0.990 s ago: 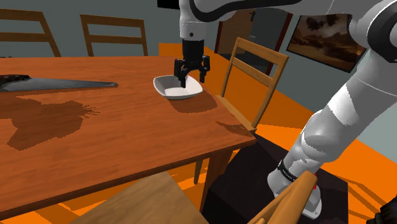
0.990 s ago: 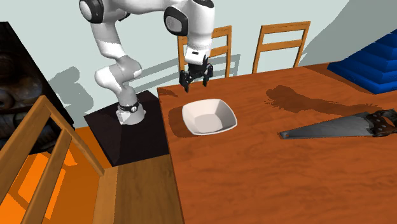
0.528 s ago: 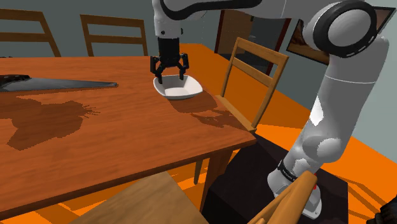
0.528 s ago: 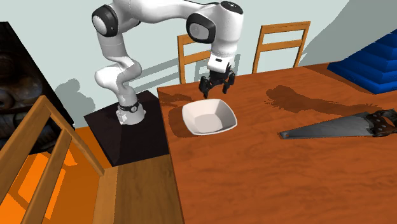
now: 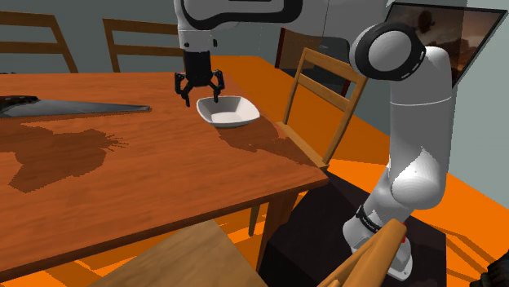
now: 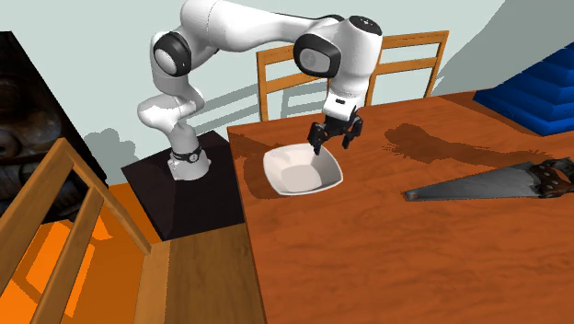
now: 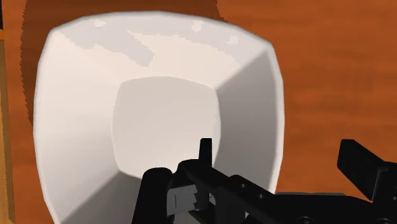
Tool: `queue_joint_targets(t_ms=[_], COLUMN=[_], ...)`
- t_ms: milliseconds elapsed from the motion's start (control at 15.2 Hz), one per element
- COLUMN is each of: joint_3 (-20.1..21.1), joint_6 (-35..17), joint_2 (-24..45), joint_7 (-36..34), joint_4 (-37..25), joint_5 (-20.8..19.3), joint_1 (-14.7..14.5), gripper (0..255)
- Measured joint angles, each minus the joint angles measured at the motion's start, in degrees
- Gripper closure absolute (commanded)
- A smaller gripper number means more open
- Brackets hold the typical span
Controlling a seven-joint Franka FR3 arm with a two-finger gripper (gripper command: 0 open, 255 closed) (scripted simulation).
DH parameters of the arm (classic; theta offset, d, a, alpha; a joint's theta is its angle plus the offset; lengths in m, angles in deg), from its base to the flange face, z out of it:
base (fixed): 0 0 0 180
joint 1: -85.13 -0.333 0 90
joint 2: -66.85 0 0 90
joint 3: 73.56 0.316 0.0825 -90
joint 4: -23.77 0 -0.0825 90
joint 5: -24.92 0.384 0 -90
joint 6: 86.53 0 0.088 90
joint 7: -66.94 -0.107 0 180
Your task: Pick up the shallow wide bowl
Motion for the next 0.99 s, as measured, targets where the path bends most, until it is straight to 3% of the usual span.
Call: queue_joint_targets(t_ms=[330, 396, 990], joint_3=[-0.1, -0.1, -0.1], joint_6=[-4.0, -4.3, -4.5], joint_2=[-0.3, -0.2, -0.2], joint_7=[0.0, 0.0, 0.0], joint_4=[4.3, 4.5, 4.6], joint_5=[0.1, 0.0, 0.0], joint_1=[0.4, 0.4, 0.4], gripper=[0, 255, 255])
